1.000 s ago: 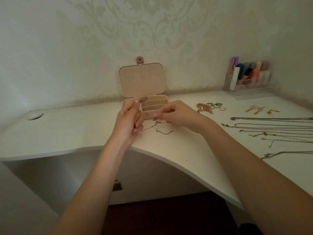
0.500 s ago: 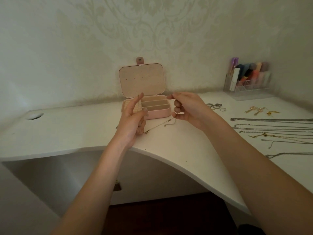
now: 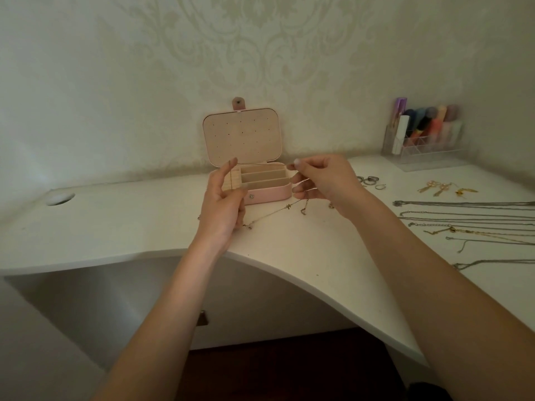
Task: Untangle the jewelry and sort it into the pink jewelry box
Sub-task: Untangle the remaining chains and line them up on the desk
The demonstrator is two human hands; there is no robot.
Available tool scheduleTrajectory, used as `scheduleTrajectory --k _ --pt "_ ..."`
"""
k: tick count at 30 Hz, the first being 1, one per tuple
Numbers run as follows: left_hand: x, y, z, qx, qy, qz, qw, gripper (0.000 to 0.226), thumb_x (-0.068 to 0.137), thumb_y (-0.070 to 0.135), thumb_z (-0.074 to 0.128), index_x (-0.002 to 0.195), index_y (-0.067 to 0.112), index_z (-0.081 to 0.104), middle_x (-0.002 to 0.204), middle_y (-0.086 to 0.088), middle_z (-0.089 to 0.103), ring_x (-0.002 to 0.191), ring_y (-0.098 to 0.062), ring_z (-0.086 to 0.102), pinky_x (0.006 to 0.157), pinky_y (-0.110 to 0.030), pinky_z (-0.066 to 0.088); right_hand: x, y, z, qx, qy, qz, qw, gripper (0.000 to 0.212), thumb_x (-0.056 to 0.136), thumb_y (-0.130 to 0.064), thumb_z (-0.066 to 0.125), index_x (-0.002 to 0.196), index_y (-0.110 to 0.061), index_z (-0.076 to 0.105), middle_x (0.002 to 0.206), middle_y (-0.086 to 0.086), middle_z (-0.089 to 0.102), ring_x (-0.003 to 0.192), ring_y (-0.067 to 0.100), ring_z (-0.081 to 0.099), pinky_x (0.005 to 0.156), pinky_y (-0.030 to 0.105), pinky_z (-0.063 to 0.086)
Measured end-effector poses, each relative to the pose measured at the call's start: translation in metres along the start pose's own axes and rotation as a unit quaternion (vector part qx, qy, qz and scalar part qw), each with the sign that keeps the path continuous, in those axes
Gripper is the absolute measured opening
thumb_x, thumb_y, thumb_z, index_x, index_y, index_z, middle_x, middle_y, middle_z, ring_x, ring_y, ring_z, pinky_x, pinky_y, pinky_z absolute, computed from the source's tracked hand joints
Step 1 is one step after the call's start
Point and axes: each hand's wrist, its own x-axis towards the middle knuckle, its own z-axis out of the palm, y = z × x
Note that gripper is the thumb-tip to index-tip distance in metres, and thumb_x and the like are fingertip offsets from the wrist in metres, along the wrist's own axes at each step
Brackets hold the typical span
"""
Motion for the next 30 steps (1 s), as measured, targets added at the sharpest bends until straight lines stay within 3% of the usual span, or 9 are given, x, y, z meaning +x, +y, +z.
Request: scheduleTrajectory --k 5,9,12,16,20,23,25,27,30 --pt "0.002 -0.003 0.002 0.034 -0.009 0.021 0.999 0.05 0.092 0.002 0.05 0.132 0.032 0.049 0.061 0.005 0.039 0.033 -0.007 0.028 0.034 -0.016 0.023 0.004 0.0 0.0 -0.014 0.043 -0.006 0.999 0.02 0.097 -0.02 0.052 0.083 -0.014 0.065 0.079 -0.002 0.067 0.072 0.013 0.067 0.077 0.029 0.055" --pt "-0.001 -0.004 0.004 0.078 -0.024 0.034 0.996 0.055 0.089 0.0 0.048 0.134 0.033 0.047 0.038 0.012 0.033 0.033 -0.008 0.024 0.034 -0.015 0.022 0.006 -0.003 -0.001 0.091 0.04 0.01 0.995 0.021 0.099 -0.018 0.05 0.085 -0.009 0.062 0.063 0.0 0.055 0.059 0.012 0.057 0.077 0.032 0.057" --pt "-0.001 -0.006 0.003 0.094 -0.023 0.043 0.994 0.06 0.088 0.0 0.05 0.135 0.036 0.044 0.045 0.005 0.035 0.039 -0.012 0.027 0.036 -0.017 0.024 0.006 -0.003 -0.002 0.081 0.034 0.011 0.996 0.02 0.097 -0.019 0.053 0.087 -0.007 0.065 0.061 0.0 0.048 0.049 0.008 0.047 0.078 0.032 0.056" --pt "-0.004 -0.004 0.003 0.113 -0.016 0.059 0.992 0.065 0.086 0.001 0.055 0.139 0.035 0.038 0.057 -0.004 0.041 0.044 -0.011 0.033 0.038 -0.019 0.032 0.005 -0.003 0.0 0.026 0.038 -0.009 0.999 0.02 0.094 -0.023 0.058 0.08 -0.012 0.066 0.069 -0.003 0.06 0.061 0.01 0.055 0.076 0.025 0.051" --pt "-0.006 -0.005 0.006 0.155 -0.022 0.121 0.98 0.082 0.079 -0.004 0.066 0.143 0.031 0.031 0.071 -0.008 0.047 0.056 -0.005 0.043 0.054 -0.009 0.039 0.005 -0.007 0.0 0.13 0.016 0.015 0.991 0.024 0.097 -0.025 0.052 0.08 -0.011 0.06 0.072 0.0 0.064 0.071 0.015 0.064 0.081 0.027 0.053" --pt "-0.005 -0.006 0.008 0.165 -0.015 0.143 0.976 0.082 0.079 -0.005 0.065 0.144 0.03 0.029 0.073 -0.006 0.045 0.06 -0.003 0.043 0.06 -0.008 0.04 0.004 -0.012 0.002 0.192 0.005 0.031 0.981 0.027 0.101 -0.024 0.043 0.081 -0.01 0.055 0.065 0.001 0.064 0.067 0.015 0.068 0.084 0.032 0.054" --pt "-0.005 -0.003 0.006 0.133 -0.01 0.132 0.982 0.077 0.082 -0.003 0.063 0.143 0.031 0.031 0.073 -0.01 0.043 0.064 -0.012 0.043 0.06 -0.009 0.039 0.002 -0.013 0.004 0.213 0.006 0.04 0.976 0.027 0.102 -0.023 0.041 0.083 -0.009 0.053 0.061 0.001 0.056 0.055 0.013 0.063 0.077 0.035 0.057" --pt "-0.004 0.0 0.004 0.083 -0.019 0.102 0.991 0.074 0.085 -0.005 0.057 0.143 0.032 0.032 0.075 -0.012 0.043 0.068 -0.021 0.043 0.061 -0.012 0.043 0.002 -0.012 0.003 0.167 0.016 0.046 0.985 0.026 0.101 -0.025 0.043 0.084 -0.01 0.054 0.059 -0.001 0.048 0.048 0.01 0.051 0.058 0.03 0.058" --pt "-0.001 0.003 0.0 -0.04 -0.034 0.032 0.998 0.07 0.085 -0.009 0.048 0.139 0.035 0.039 0.079 -0.015 0.046 0.065 -0.023 0.046 0.058 -0.024 0.052 0.002 -0.008 0.001 0.057 0.026 0.032 0.998 0.023 0.098 -0.029 0.05 0.083 -0.015 0.059 0.061 -0.005 0.044 0.049 0.008 0.038 0.041 0.019 0.039"
